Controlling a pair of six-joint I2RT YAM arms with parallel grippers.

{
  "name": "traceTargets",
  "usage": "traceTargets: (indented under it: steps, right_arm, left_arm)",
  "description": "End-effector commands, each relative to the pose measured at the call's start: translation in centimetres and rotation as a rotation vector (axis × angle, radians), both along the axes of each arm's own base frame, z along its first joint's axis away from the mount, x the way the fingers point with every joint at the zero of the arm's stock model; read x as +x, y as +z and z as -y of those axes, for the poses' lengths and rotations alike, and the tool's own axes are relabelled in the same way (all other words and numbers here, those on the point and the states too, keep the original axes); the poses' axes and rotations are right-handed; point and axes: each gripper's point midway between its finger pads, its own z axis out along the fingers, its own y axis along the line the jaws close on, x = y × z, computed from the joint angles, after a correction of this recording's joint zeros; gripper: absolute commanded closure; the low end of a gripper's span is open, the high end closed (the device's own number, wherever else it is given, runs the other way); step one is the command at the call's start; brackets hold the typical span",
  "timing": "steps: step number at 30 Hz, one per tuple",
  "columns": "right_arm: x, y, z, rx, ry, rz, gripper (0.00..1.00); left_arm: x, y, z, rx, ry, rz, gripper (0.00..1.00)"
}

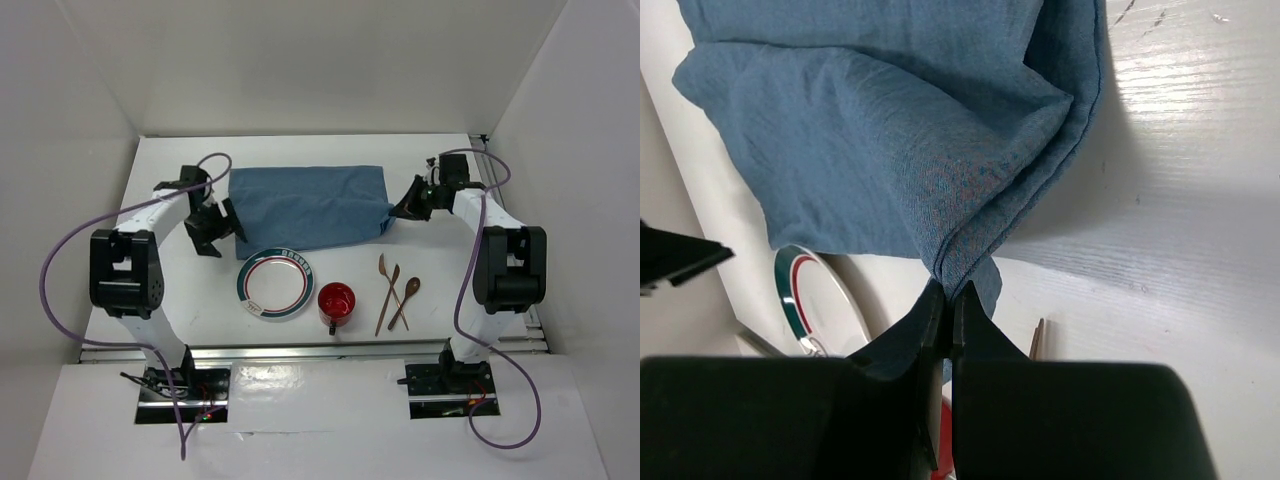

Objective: Set the dinner table for one person

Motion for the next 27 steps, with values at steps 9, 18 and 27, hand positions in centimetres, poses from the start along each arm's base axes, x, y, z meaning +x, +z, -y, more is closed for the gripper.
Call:
traceTargets:
  steps: [9, 18, 27]
  right_arm:
    - [0.9, 1.1, 0.6, -0.019, -0.013, 0.040, 1.00]
    - [2.0, 1.6, 0.7, -0.019, -0.013, 0.049, 1.00]
    - [2.8, 2.9, 0.7, -0.020, -0.014, 0.080, 1.00]
  left_arm:
    - [3.7, -5.4, 5.0, -0.176, -0.051, -0.007, 0.08]
    - [9.4, -2.5, 2.6, -0.094, -0.056, 0.059, 1.00]
    - [11.6, 5.9, 0.0, -0.009, -0.077, 0.221, 1.00]
